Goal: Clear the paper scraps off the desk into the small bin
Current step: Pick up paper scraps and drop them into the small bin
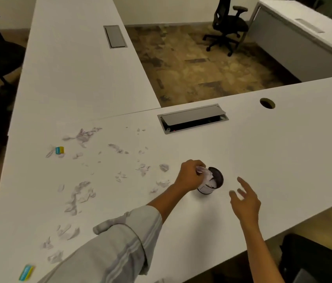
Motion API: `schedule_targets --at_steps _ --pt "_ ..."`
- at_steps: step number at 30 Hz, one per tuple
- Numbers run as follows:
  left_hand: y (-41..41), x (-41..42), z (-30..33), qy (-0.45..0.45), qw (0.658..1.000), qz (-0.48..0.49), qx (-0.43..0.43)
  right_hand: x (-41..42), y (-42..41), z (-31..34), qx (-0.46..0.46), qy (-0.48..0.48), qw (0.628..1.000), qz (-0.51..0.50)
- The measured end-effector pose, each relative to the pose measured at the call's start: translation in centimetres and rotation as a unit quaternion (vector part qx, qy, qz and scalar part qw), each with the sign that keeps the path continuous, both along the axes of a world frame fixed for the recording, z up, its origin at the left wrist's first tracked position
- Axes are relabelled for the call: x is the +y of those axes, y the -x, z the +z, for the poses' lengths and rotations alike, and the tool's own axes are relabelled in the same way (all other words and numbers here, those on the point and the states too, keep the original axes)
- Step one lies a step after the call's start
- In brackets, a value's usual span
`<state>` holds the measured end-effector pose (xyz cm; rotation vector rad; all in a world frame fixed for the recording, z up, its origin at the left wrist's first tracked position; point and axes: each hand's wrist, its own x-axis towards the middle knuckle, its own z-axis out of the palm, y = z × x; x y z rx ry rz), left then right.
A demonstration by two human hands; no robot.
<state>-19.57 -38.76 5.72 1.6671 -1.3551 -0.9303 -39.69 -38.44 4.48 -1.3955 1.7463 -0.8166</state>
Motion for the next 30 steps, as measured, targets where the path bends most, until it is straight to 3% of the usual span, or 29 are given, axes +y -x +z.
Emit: schedule_targets --at_steps 5,7,12,18,23,30 --pt "2.0 -1.7 -1.1 -0.106 0.987 -0.104 0.054 5.9 4.1 -0.9 -0.008 -0.057 0.998 -0.039" --pt "1.3 -0.8 -2.0 -0.11 0.986 -0.113 0.053 7.9 5.3 -1.8 0.0 -0.084 0.995 -0.049" --pt "-3.1 5.7 -5.5 -0.13 0.991 0.026 0.027 10.4 4.5 -3.5 0.017 -0.134 0.991 -0.01" --pt "-10.3 17.8 -9.6 -0.216 0.962 0.168 -0.003 10.2 -3.0 -5.6 0.05 -0.099 0.974 0.199" --pt "-14.7 25.8 -10.1 -0.247 0.941 0.203 -0.113 9.9 -9.9 -9.7 0.119 -0.054 0.934 0.333" --pt "-19.7 35.1 -10.6 -0.314 0.858 0.313 -0.259 7.5 -16.7 -13.0 0.265 -0.062 0.885 0.379"
